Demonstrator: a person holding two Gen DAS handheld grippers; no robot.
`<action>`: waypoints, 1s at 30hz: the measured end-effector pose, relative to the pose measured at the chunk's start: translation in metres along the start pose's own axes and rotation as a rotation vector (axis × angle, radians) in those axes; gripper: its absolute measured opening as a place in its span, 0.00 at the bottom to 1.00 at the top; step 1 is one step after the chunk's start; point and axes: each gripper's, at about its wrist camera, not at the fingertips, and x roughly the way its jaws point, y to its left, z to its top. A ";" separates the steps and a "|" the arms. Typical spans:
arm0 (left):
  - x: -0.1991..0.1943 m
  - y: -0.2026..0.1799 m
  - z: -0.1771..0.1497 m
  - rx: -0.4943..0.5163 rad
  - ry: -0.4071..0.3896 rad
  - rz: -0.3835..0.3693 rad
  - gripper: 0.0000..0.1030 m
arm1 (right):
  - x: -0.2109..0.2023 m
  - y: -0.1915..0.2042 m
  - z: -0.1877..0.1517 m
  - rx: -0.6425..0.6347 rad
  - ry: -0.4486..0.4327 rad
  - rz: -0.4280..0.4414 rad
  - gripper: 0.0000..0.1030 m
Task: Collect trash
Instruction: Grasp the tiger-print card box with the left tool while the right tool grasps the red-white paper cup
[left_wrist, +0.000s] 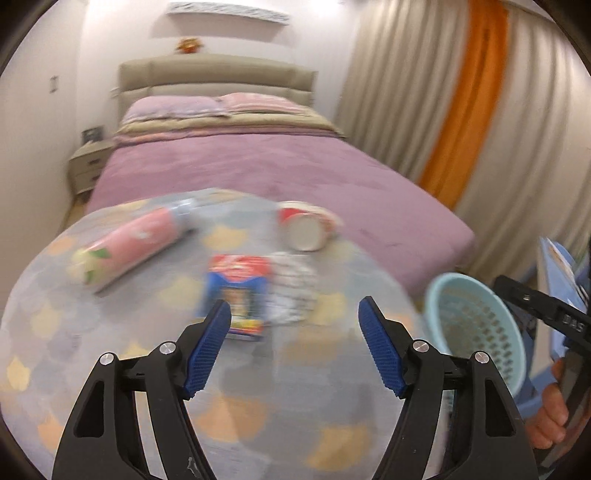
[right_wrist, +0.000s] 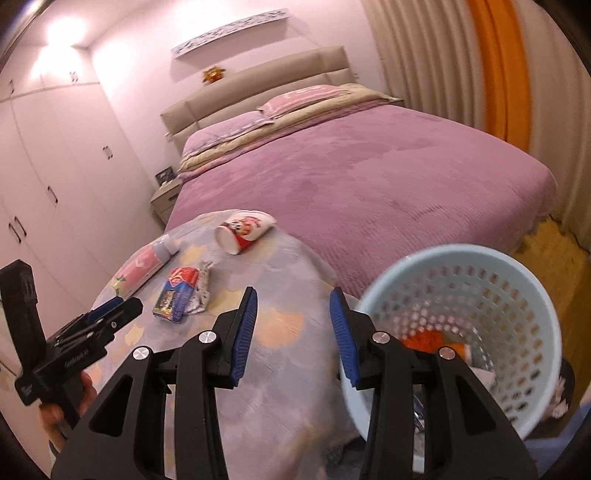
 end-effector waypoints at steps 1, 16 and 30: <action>0.004 0.012 0.003 -0.020 0.006 0.017 0.68 | 0.010 0.009 0.004 -0.011 0.003 0.006 0.36; 0.086 0.051 0.013 -0.053 0.144 0.060 0.74 | 0.120 0.052 0.051 -0.006 0.037 -0.015 0.63; 0.095 0.037 0.004 0.024 0.147 0.138 0.57 | 0.199 0.073 0.073 0.074 0.092 -0.050 0.73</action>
